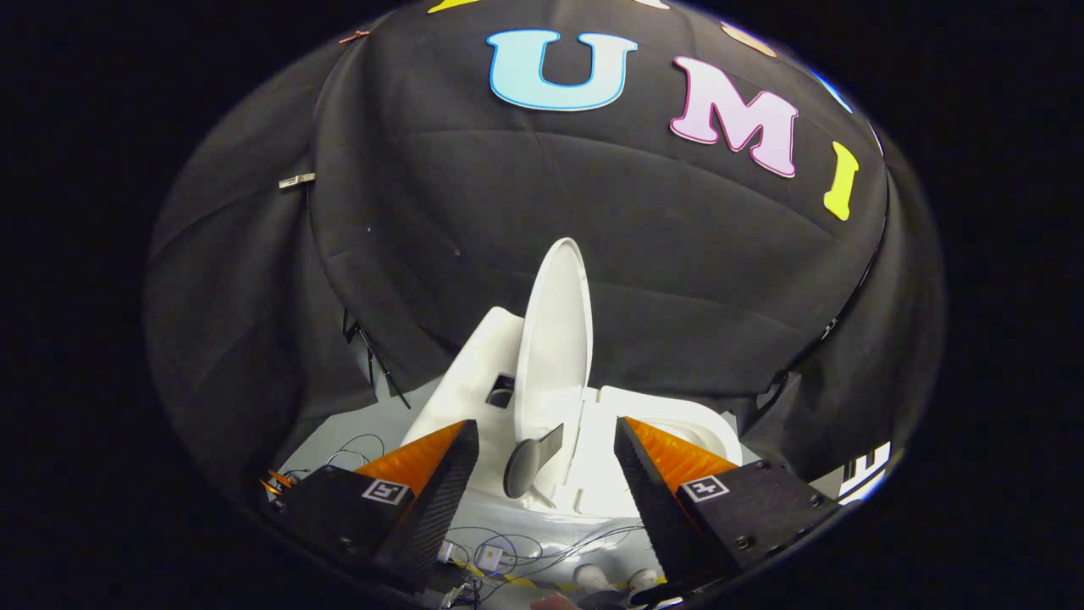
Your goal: Open the toilet lid.
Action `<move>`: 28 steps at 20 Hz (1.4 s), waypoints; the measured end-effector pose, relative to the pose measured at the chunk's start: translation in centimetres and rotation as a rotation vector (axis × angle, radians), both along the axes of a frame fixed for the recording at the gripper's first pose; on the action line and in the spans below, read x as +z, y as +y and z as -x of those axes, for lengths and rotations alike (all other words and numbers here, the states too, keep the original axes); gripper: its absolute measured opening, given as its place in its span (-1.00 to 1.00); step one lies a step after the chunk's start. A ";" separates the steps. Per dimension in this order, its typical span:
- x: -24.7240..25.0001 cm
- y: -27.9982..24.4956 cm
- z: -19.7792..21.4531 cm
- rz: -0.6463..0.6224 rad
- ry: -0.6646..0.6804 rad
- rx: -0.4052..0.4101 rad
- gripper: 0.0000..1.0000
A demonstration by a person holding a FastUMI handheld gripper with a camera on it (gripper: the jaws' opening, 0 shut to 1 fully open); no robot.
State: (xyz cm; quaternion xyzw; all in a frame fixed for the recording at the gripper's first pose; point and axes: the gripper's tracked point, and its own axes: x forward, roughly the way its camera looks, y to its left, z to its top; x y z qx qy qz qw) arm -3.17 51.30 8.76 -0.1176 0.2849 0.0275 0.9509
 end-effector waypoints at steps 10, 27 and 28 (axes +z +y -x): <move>5.8 -1.7 -0.7 -0.199 -0.060 0.048 1.00; 7.5 -18.3 -3.7 -0.326 -0.243 0.054 0.99; 7.1 -19.9 -4.0 -0.324 -0.261 0.046 0.99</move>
